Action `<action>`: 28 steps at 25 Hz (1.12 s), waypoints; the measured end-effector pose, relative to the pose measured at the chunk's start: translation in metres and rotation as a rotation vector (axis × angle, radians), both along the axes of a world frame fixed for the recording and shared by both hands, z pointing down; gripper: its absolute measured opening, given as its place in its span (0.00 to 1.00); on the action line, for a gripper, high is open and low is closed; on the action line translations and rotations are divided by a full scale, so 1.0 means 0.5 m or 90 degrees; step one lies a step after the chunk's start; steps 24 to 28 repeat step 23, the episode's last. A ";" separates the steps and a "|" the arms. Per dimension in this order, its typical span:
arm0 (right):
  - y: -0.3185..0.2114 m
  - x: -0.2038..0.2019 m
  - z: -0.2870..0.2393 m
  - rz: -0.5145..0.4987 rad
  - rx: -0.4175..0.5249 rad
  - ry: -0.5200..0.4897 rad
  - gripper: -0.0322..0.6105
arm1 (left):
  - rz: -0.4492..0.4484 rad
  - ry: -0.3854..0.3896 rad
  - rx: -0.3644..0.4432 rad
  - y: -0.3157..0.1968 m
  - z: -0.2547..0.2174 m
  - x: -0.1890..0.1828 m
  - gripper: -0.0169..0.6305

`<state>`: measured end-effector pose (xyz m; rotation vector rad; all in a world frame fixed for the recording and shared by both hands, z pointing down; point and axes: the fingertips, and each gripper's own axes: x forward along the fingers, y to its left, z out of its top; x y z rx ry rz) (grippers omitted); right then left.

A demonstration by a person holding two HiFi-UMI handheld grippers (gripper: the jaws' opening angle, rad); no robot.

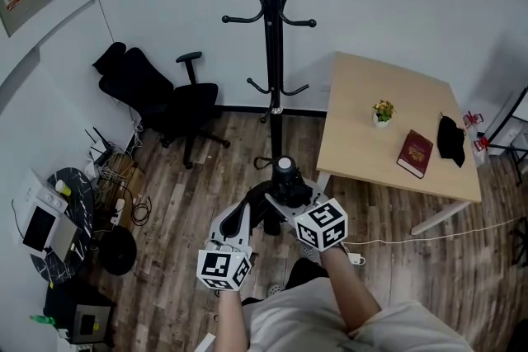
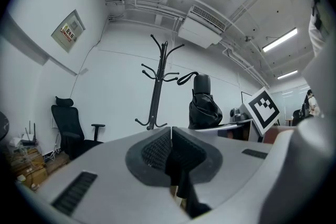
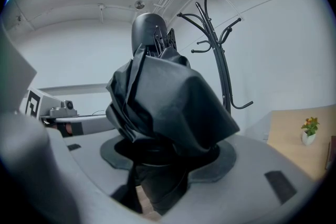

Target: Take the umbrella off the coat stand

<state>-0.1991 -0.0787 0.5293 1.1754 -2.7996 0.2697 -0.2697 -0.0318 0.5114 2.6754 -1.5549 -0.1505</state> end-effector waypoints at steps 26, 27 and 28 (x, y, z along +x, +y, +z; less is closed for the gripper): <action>0.006 -0.014 0.024 -0.001 -0.002 0.041 0.47 | -0.006 0.062 -0.024 0.015 0.036 -0.039 0.06; 0.006 -0.014 0.024 -0.001 -0.002 0.041 0.47 | -0.006 0.062 -0.024 0.015 0.036 -0.039 0.06; 0.006 -0.014 0.024 -0.001 -0.002 0.041 0.47 | -0.006 0.062 -0.024 0.015 0.036 -0.039 0.06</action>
